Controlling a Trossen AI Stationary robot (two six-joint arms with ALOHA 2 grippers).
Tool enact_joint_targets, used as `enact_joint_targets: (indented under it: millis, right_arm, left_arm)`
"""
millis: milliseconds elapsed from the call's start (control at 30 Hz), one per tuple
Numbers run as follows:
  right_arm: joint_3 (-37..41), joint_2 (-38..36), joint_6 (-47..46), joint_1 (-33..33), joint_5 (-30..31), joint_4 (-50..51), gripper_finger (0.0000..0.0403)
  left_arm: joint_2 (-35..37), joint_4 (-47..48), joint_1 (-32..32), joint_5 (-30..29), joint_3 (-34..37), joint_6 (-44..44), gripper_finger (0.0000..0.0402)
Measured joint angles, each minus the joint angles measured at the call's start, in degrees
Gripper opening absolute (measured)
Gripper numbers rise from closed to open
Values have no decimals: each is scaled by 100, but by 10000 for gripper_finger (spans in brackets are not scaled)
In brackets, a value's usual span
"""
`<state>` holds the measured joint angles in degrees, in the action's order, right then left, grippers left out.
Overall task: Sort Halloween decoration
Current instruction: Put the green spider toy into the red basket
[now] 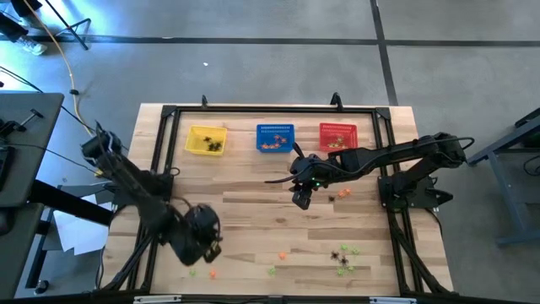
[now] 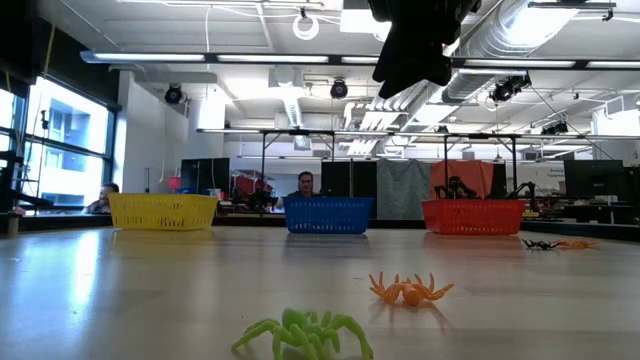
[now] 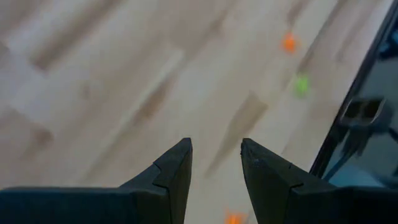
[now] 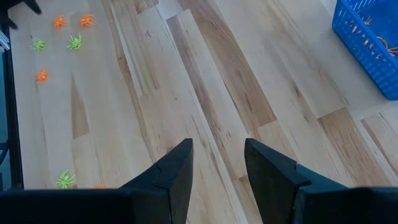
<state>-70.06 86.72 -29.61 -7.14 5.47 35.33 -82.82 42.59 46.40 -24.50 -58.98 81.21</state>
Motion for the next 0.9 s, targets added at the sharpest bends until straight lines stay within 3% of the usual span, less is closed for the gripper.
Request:
enact_joint_targets:
  millis: [533, 667, 900]
  right_arm:
    - [0, 0, 0, 2, 0, 0, 142]
    - [0, 0, 0, 2, -1, 1, 142]
    - [0, 0, 0, 2, -2, 0, 142]
  left_arm:
    - [-2102, 412, 724, 1165, -1307, 1369, 150]
    - [-2408, 432, 736, 1501, -1307, 1474, 152]
    - [-2521, 647, 734, 1440, -1307, 1583, 152]
